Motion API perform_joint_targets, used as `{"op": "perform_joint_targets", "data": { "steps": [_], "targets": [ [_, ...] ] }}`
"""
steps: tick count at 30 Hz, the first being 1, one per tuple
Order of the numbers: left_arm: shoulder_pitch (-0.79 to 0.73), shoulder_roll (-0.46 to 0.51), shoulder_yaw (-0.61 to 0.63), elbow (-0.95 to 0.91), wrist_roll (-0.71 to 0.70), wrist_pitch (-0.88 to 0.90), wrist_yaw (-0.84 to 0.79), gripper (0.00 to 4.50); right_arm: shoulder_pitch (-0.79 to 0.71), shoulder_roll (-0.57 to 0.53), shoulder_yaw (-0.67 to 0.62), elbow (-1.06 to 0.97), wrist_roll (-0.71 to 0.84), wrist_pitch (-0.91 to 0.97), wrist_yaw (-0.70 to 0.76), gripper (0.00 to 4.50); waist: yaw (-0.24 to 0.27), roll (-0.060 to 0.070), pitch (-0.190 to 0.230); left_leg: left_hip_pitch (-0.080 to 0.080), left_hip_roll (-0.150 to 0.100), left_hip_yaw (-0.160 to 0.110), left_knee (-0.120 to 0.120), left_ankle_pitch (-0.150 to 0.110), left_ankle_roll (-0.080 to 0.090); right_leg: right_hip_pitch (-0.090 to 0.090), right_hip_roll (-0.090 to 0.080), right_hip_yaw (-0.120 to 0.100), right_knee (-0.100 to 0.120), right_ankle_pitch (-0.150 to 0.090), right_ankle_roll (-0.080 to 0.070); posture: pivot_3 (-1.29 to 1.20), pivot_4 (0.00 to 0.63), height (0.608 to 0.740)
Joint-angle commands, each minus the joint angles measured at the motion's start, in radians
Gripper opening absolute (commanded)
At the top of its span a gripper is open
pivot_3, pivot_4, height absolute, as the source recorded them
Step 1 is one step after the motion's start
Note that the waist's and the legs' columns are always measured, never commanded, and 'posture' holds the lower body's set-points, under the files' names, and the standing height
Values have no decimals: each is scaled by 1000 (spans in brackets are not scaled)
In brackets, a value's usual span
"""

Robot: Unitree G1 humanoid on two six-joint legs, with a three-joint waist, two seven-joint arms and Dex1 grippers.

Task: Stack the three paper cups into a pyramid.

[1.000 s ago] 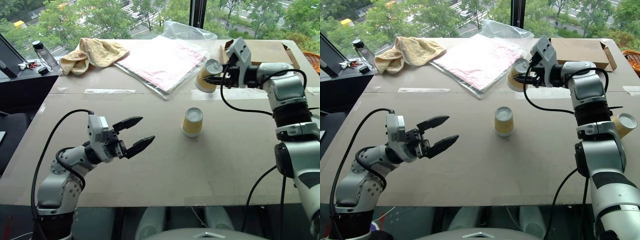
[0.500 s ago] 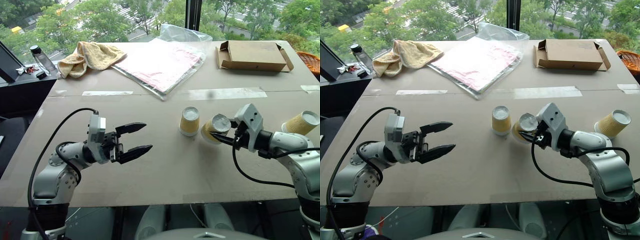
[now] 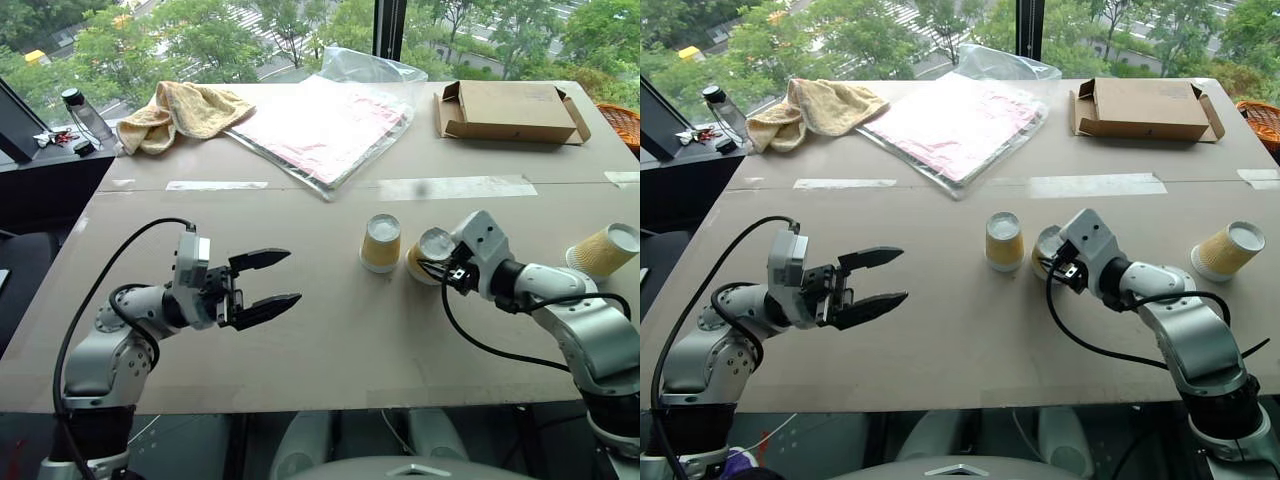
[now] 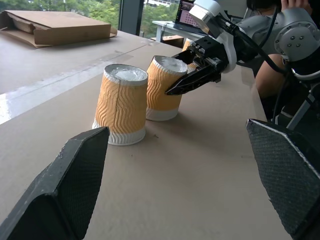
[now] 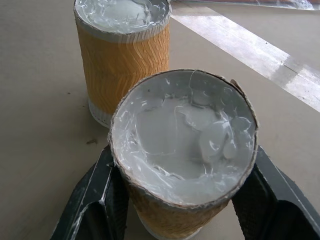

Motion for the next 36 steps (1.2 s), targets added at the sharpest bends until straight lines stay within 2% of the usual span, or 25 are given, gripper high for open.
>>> {"op": "perform_joint_targets", "data": {
  "steps": [1, 20, 22, 23, 24, 25, 30, 36],
  "targets": [
    [4, 1, 12, -44, -7, -13, 8, 4500, -33, 1, 4, 5, 8, 6, -10, 2055, -1, 0, 0, 0, 0, 0, 0, 0, 0, 0, 0, 0, 0, 0, 0, 0, 150, 740],
    [17, -12, 8, -74, -11, -12, 39, 4500, -81, 38, 29, 46, 51, 67, -25, 2055, -6, 0, 0, 0, 0, 0, 0, 0, 0, 0, 0, 0, 0, 0, 0, 0, 150, 740],
    [14, -15, 4, -73, -10, -12, 40, 4500, -79, 35, 23, 43, 60, 74, -19, 3040, -6, -1, 0, 0, 0, 0, 0, 0, 0, 0, 0, 0, 0, 0, 0, 0, 150, 740],
    [12, -16, 2, -72, -10, -11, 41, 4500, -78, 32, 20, 42, 63, 77, -16, 3257, -6, 0, 0, 0, 0, 0, 0, 0, 0, 0, 0, 0, 0, 0, 0, 0, 150, 740],
    [12, -17, 2, -73, -11, -11, 41, 4500, -76, 28, 17, 38, 67, 80, -14, 3878, -6, 0, 0, 0, 0, 0, 0, 0, 0, 0, 0, 0, 0, 0, 0, 0, 150, 740],
    [11, -18, 0, -73, -12, -10, 42, 4500, -75, 23, 12, 33, 68, 81, -16, 4297, -5, 0, 0, 0, 0, 0, 0, 0, 0, 0, 0, 0, 0, 0, 0, 0, 150, 740],
    [7, -23, -7, -78, -17, -4, 44, 4500, -63, -13, -60, -9, 86, 74, -19, 4409, -3, 0, 0, 0, 0, 0, 0, 0, 0, 0, 0, 0, 0, 0, 0, 0, 150, 740],
    [-8, -34, -39, -95, -29, 10, 40, 4500, 43, -27, -347, -116, 252, 7, 54, 4409, 13, 0, 0, -1, 0, -1, 0, -1, 2, 0, 0, -1, 0, 0, 0, 0, 150, 740]
  ]
}}
